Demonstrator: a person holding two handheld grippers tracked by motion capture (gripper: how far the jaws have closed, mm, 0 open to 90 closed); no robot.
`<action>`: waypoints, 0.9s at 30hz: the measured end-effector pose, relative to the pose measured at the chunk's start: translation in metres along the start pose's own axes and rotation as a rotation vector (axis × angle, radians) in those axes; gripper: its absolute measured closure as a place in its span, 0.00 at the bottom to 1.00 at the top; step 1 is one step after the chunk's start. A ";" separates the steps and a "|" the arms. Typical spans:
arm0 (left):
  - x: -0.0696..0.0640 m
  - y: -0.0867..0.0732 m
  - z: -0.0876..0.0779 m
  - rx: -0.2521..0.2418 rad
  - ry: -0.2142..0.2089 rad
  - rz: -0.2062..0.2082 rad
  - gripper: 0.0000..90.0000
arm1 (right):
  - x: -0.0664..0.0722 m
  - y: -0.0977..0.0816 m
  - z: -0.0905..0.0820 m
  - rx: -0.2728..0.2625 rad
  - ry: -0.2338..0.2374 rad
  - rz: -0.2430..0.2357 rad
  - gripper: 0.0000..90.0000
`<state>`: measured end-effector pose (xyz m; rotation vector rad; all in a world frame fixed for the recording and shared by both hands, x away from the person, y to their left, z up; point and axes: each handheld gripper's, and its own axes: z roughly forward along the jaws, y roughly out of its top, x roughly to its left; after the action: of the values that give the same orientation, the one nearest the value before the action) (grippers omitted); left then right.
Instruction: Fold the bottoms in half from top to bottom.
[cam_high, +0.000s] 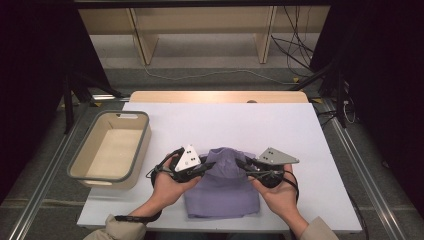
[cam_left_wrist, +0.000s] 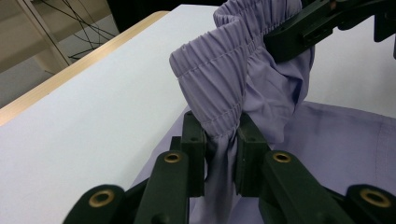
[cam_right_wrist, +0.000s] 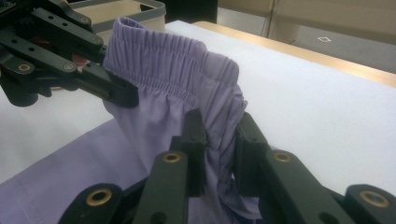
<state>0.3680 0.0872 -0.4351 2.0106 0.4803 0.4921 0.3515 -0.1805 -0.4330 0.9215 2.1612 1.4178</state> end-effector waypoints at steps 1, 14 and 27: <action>0.000 0.000 0.000 0.000 -0.001 0.000 0.86 | 0.000 0.000 0.000 0.000 0.000 0.002 0.86; -0.002 0.000 0.000 0.001 -0.006 0.002 0.86 | 0.000 -0.002 -0.001 0.006 0.002 0.003 0.86; -0.005 -0.001 -0.001 0.004 -0.010 0.005 0.86 | 0.002 -0.003 -0.002 0.011 0.004 0.000 0.86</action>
<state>0.3636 0.0860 -0.4365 2.0181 0.4704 0.4842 0.3480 -0.1818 -0.4347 0.9229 2.1743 1.4103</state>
